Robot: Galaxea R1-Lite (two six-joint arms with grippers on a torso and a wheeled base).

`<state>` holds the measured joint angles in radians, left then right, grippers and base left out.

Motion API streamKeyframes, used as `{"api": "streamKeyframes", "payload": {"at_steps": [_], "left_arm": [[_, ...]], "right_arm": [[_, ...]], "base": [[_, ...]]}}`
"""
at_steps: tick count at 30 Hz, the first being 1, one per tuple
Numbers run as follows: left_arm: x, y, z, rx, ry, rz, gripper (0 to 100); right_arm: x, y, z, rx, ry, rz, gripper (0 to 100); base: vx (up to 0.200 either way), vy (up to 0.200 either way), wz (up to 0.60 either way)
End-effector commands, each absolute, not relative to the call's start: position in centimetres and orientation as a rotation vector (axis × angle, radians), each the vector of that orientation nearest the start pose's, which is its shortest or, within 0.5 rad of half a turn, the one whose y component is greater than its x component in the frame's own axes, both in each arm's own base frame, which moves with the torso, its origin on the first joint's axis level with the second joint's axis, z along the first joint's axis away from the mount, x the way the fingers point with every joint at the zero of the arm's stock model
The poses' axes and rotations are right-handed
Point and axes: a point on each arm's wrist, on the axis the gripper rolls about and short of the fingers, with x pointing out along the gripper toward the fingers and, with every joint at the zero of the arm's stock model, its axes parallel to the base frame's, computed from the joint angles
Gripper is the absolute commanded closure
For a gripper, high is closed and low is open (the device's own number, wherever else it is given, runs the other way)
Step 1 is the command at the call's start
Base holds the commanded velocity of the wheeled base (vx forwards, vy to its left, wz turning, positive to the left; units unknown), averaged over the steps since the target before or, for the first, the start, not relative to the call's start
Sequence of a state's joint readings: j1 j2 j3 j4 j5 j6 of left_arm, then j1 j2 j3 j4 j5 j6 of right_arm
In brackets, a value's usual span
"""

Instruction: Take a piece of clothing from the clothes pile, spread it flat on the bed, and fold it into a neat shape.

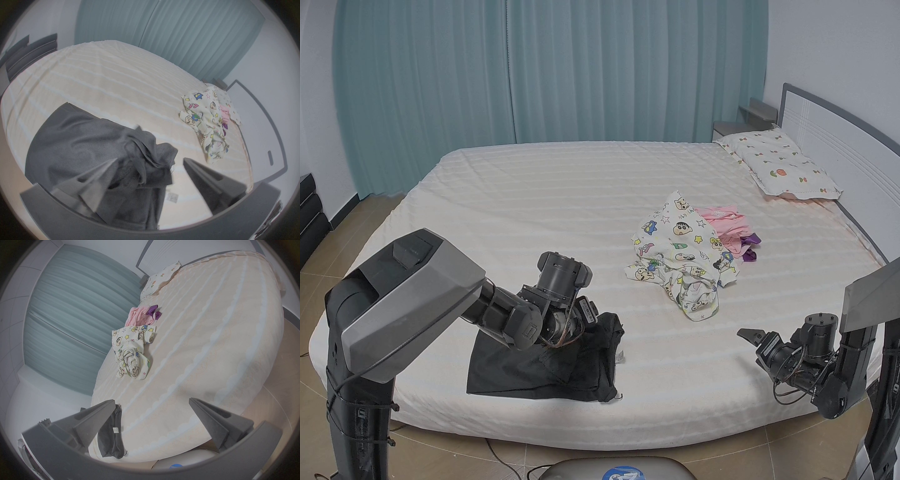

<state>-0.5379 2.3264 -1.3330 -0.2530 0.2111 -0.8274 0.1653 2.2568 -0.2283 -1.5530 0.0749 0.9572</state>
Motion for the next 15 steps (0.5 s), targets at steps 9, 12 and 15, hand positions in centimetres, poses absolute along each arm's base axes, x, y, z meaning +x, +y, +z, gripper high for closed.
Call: {"api": "streamKeyframes", "payload": {"at_steps": [9, 12, 15], "left_arm": [[37.8, -19.4, 9.1, -0.667, 0.72, -0.015, 0], [37.5, -16.8, 8.6, -0.667, 0.74, 0.053, 0], [37.1, -14.6, 8.2, -0.675, 0.754, 0.11, 0]], "right_arm": [[26.7, 4.7, -0.4, 0.913, 0.543, -0.005, 0], [26.6, 4.7, -0.4, 0.913, 0.546, -0.005, 0], [26.6, 4.7, -0.5, 0.912, 0.549, -0.007, 0]], "base": [[0.0, 0.0, 0.0], [0.0, 0.0, 0.0], [0.0, 0.0, 0.0]]}}
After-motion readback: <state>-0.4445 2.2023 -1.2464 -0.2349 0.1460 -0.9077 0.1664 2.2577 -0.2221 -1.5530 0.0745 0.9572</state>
